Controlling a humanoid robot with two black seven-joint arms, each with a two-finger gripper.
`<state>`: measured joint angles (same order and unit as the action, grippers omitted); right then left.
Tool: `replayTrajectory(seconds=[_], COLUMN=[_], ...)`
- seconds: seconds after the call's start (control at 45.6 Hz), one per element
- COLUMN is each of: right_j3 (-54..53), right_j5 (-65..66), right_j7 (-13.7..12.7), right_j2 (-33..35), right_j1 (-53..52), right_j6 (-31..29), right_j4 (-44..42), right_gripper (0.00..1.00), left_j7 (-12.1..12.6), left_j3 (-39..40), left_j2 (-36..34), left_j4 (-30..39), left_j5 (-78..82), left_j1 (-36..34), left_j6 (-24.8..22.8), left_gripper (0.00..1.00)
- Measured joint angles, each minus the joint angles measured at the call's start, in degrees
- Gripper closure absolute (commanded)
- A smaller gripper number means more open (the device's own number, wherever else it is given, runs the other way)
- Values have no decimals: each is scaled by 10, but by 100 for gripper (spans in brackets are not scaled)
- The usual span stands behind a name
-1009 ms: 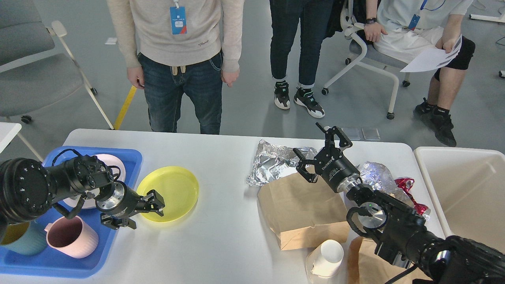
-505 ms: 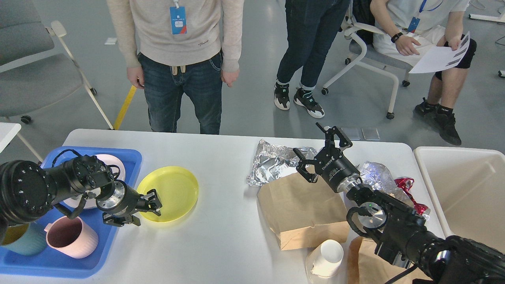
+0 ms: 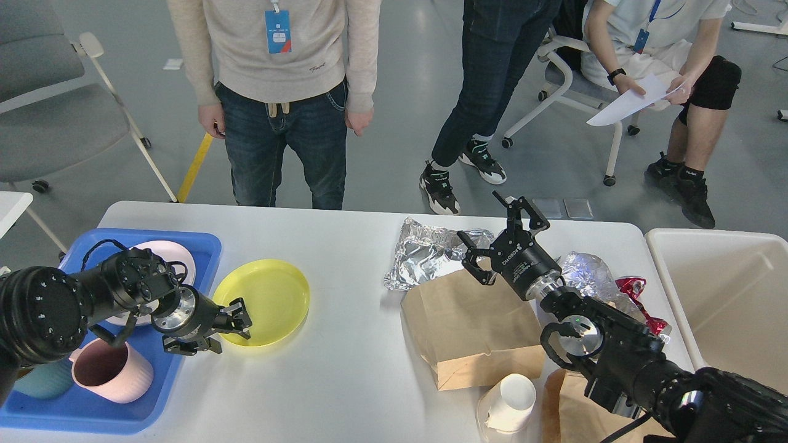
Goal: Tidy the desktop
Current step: 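Grasp the yellow plate rim with the left gripper, then lift the yellow plate upward with the left gripper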
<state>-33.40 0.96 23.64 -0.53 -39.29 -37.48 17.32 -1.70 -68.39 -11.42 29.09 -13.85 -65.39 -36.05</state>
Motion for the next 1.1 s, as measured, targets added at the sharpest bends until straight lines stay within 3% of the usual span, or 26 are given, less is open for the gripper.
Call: replayTrajectory(seconds=[0.066,0.154,0.263,0.329,0.79,1.097], right_j3=[0,0,0,0,0,0], right_j5=[0,0,0,0,0,0], right_j7=[0,0,0,0,0,0], right_j2=[0,0,0,0,0,0], right_j1=[0,0,0,0,0,0], right_j6=[0,0,0,0,0,0], right_j4=[0,0,0,0,0,0], right_gripper=[0,0,0,0,0,0], left_j7=[5,27,60,65,67,67], left_j3=[0,-1,0,1,1,1], left_j2=[2,3,3,4,7,2], left_j4=[-1,-2,-10,-13,-17,-18], left_j5=[3,7,8,8,8,8], left_j1=[1,1,1,0,-9,-66], left_j6=[-2,-18,-51,-58,-79,-117], left_gripper=[88,94,94,97,100,100])
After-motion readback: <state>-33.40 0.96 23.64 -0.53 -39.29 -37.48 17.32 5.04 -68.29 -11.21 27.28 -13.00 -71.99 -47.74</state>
